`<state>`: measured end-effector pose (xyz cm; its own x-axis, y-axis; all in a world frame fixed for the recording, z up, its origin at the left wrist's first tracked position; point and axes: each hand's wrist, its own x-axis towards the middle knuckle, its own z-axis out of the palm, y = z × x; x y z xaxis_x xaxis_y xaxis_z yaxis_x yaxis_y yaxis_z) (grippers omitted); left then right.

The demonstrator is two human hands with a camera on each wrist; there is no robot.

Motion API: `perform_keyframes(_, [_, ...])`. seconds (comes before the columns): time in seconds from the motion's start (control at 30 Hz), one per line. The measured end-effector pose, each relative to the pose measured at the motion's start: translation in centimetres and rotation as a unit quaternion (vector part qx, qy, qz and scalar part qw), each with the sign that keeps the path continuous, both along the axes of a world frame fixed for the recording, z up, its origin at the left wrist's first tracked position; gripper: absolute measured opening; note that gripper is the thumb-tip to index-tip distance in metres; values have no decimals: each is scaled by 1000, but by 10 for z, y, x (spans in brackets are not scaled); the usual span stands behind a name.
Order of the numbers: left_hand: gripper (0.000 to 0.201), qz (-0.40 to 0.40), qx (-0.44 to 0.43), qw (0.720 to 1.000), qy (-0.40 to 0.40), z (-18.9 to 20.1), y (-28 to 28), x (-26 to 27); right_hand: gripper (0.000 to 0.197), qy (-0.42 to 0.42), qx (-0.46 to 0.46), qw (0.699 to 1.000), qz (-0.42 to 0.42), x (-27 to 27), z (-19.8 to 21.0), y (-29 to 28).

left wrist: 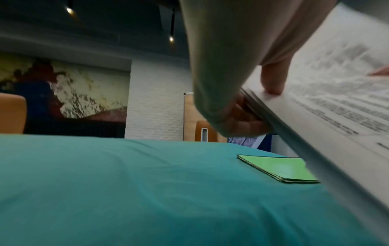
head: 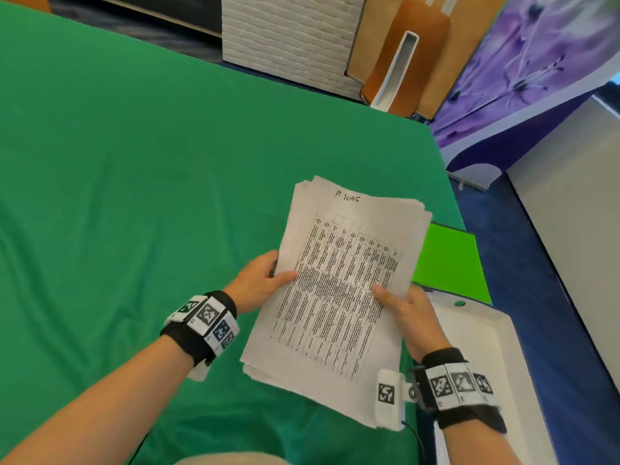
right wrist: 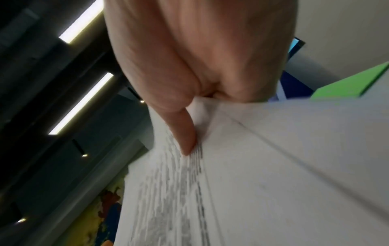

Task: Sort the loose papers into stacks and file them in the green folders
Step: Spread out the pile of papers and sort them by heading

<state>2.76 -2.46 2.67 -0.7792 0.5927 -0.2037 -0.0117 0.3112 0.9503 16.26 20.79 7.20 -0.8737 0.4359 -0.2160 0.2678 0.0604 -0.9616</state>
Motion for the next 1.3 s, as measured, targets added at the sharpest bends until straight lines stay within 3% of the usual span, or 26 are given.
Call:
perform_keyframes(0.1, [29,43,-69,996,27,-20,16,9,28,-74,37,996,-27,-7,-34,10])
perform_keyframes(0.23, [31,99,-147,984,26,-50,27,19,36,-146,75,983,-80,-7,-77,13])
perform_keyframes(0.37, [43,113,-262,958,9,-76,21,33,57,-281,122,952,-10,15,-96,4])
perform_keyframes(0.5, [39,117,-376,918,53,-81,11,49,46,-312,118,943,4,36,-109,-3])
perform_keyframes(0.63, [39,76,-444,891,57,-78,8,56,37,-313,140,939,-14,41,-127,-4])
perform_keyframes(0.8, [30,32,-460,880,116,-68,5,58,34,-328,162,931,-10,40,-133,-3])
perform_keyframes(0.97, [38,-67,-526,819,219,-48,8,52,48,-339,228,912,-22,32,-123,-8])
perform_keyframes(1.07, [35,-72,-488,831,257,-35,13,52,47,-257,244,935,-32,16,-102,-26])
perform_keyframes(1.2, [30,-78,-377,883,268,-13,28,66,47,-184,134,974,9,-13,-75,-54])
perform_keyframes(1.3, [22,-109,-351,879,304,-3,39,77,56,-163,124,979,20,-27,-71,-58])
